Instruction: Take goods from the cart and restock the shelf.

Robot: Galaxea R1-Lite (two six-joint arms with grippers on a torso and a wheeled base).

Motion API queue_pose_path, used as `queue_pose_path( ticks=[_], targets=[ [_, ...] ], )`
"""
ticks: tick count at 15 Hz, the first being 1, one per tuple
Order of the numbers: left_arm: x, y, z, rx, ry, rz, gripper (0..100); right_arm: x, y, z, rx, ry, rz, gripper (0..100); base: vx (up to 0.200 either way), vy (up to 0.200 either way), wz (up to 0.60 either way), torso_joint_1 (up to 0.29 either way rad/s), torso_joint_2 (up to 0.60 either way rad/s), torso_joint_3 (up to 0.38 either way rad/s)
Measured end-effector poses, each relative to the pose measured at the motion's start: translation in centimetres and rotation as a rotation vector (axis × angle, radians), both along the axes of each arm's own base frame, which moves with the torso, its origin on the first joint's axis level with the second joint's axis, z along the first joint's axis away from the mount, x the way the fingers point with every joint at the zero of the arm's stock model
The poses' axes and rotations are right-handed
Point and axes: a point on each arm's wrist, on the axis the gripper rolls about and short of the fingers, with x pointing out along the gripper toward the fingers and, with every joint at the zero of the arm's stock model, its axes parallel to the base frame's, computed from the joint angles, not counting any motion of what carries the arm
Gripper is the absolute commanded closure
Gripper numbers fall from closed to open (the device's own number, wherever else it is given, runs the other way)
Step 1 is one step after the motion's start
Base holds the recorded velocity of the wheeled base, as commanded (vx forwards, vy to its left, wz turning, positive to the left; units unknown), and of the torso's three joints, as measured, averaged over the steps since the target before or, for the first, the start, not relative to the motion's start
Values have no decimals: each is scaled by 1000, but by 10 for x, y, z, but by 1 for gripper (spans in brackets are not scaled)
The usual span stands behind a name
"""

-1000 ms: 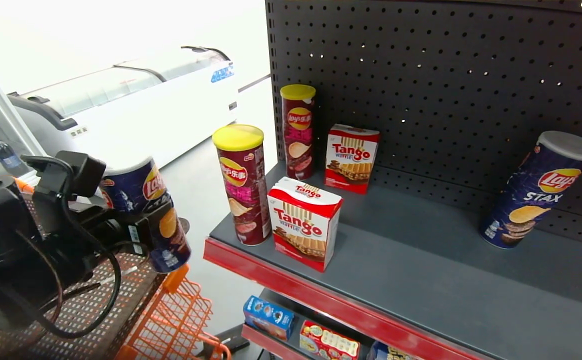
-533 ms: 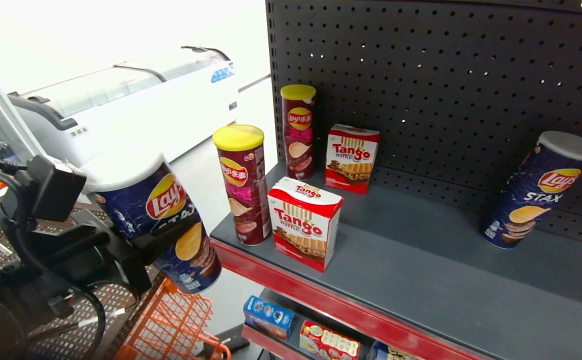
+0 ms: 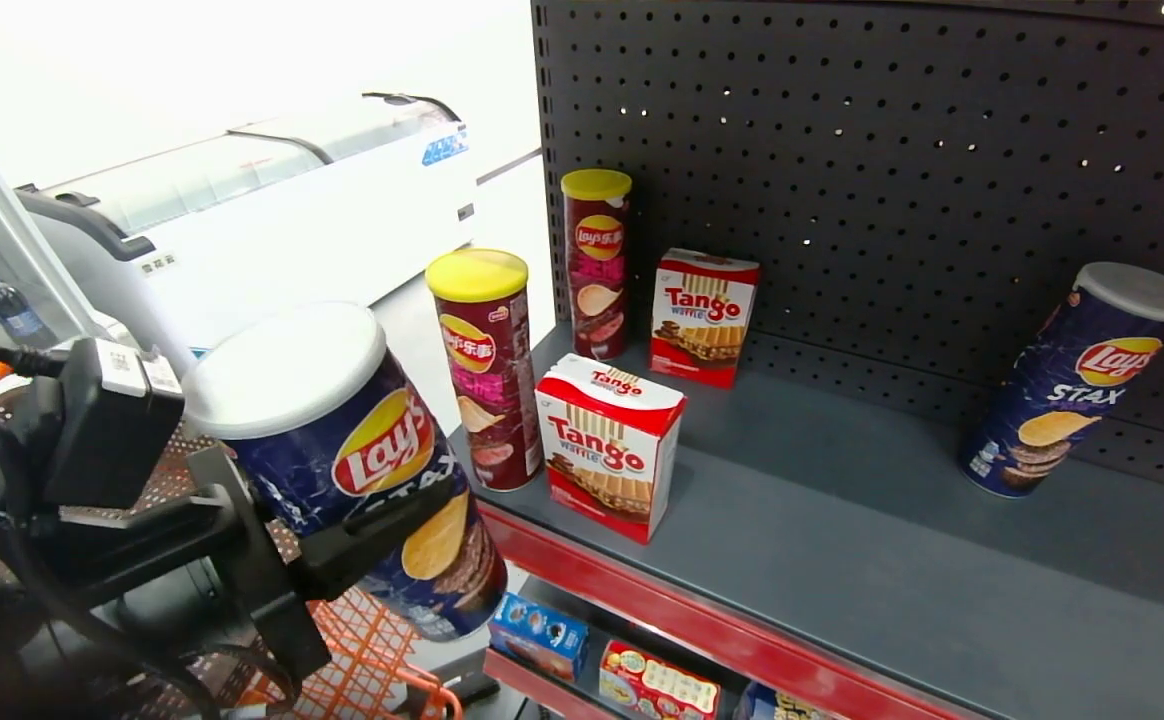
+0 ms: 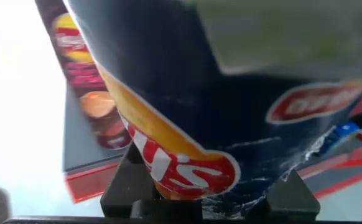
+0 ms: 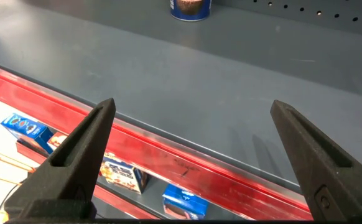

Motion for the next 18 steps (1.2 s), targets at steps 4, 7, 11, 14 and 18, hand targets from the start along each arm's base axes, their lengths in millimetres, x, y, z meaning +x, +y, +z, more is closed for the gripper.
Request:
queue_pose_path(
  ticks=[4, 7, 11, 14, 18],
  targets=[
    [-15, -19, -2, 4, 8, -175, 100, 0, 0, 0, -1, 0, 3, 0, 0, 0, 0, 0, 0, 0],
    [-20, -24, -6, 29, 43, -259, 100, 0, 0, 0, -1, 0, 3, 0, 0, 0, 0, 0, 0, 0],
    [-21, -25, -5, 29, 43, -321, 100, 0, 0, 0, -1, 0, 3, 0, 0, 0, -150, 1, -2, 1],
    [-21, -25, -5, 30, 44, -320, 100, 0, 0, 0, -1, 1, 4, 0, 0, 0, -600, -2, 1, 6],
    [-19, -25, -5, 30, 48, -335, 100, 0, 0, 0, -1, 0, 3, 0, 0, 0, -600, 5, 5, 4]
  ],
)
